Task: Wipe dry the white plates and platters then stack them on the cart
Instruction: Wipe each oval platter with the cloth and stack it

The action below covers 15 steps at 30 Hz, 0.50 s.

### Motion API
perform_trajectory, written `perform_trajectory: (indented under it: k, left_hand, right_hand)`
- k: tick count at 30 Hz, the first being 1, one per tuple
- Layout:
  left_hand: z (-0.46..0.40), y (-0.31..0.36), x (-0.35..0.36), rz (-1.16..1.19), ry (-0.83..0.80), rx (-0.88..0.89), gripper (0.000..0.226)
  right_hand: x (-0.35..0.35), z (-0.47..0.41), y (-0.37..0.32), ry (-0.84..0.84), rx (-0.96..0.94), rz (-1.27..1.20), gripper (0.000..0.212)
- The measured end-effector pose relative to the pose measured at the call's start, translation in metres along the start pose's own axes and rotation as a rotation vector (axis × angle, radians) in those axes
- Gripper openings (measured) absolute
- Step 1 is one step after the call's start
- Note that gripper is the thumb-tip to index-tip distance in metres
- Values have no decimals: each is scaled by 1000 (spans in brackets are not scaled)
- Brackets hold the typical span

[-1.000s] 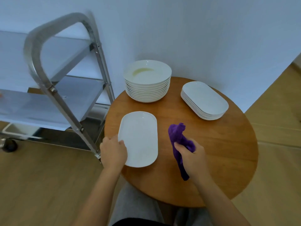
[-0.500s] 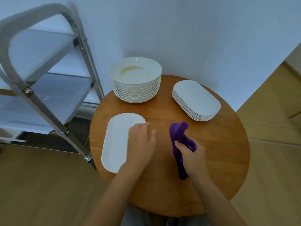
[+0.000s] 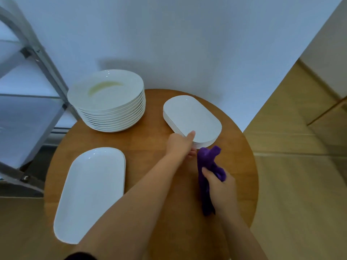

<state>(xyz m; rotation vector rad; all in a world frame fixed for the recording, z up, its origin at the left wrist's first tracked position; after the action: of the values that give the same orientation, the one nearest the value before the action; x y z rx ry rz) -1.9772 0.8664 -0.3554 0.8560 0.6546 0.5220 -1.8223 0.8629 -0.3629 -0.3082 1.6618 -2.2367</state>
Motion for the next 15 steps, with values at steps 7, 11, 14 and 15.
perform_trajectory:
  k: [7,11,14,15]
  left_hand:
    - [-9,-4,7,83,68,-52,22]
    - [-3,-8,4,163,93,0,24]
    - [5,-8,-1,139,78,45,23]
    - [9,-8,-4,138,65,50,22]
  right_hand:
    - [-1,-6,3,-28,40,-34,6]
    - [-9,-6,3,24,74,-74,6]
    - [-12,-6,4,77,134,-123,5]
    - [-12,-6,4,96,163,-156,7]
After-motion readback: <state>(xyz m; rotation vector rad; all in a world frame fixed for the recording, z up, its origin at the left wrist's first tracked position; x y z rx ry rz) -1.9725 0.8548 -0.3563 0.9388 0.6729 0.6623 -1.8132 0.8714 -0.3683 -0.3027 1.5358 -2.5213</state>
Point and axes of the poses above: each hand's wrist, its own z-axis away from the middle knuckle, its own x-axis out of the palm, y = z × x, the point moved 3 cm from there along -z, towards the middle knuckle, and after that the axes turned 4 degrees about -z, right-handed, at the moved point
